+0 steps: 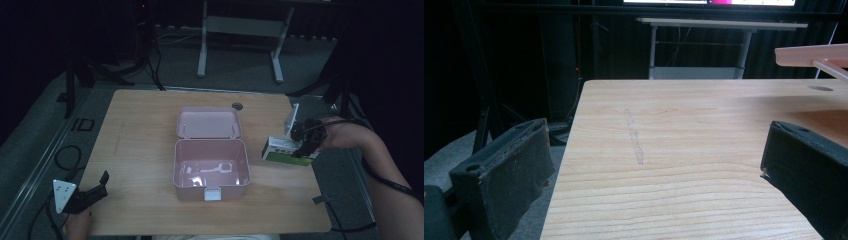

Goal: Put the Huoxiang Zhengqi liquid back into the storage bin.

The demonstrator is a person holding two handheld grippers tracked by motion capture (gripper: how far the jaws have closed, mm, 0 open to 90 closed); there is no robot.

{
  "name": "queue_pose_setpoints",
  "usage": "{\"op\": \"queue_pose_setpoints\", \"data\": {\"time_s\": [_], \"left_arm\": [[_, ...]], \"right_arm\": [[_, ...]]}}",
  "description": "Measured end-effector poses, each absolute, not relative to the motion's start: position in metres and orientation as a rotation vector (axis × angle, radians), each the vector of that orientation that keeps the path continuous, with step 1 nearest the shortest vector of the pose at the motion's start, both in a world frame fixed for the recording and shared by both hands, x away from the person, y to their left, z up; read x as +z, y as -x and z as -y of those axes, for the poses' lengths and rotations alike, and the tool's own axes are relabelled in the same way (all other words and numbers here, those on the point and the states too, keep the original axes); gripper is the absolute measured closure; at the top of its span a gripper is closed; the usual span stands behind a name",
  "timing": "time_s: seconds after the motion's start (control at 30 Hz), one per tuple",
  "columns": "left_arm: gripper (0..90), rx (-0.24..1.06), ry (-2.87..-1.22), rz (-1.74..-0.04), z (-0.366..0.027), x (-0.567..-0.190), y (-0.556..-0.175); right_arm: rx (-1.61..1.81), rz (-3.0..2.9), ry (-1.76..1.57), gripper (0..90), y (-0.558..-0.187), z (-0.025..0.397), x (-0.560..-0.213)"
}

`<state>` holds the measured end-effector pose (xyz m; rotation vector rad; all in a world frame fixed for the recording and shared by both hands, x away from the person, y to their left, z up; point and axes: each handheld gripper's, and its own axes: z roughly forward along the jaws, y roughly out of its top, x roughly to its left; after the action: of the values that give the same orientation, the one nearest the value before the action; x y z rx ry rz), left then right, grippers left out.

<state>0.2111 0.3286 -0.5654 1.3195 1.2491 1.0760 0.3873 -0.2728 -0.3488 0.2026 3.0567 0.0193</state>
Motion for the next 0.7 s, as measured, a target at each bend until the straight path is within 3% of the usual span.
{"op": "queue_pose_setpoints", "data": {"time_s": [0.27,0.7], "left_arm": [[0.3,1.074,-1.317,-1.25,-0.329,-0.565,-0.211],[0.3,1.071,-1.316,-1.25,-0.329,-0.565,-0.211]], "right_arm": [[0.047,-3.029,-0.178,62.4,-0.379,0.255,-0.317],[0.128,-3.035,-0.044,62.5,-0.373,0.205,-0.301]]}}
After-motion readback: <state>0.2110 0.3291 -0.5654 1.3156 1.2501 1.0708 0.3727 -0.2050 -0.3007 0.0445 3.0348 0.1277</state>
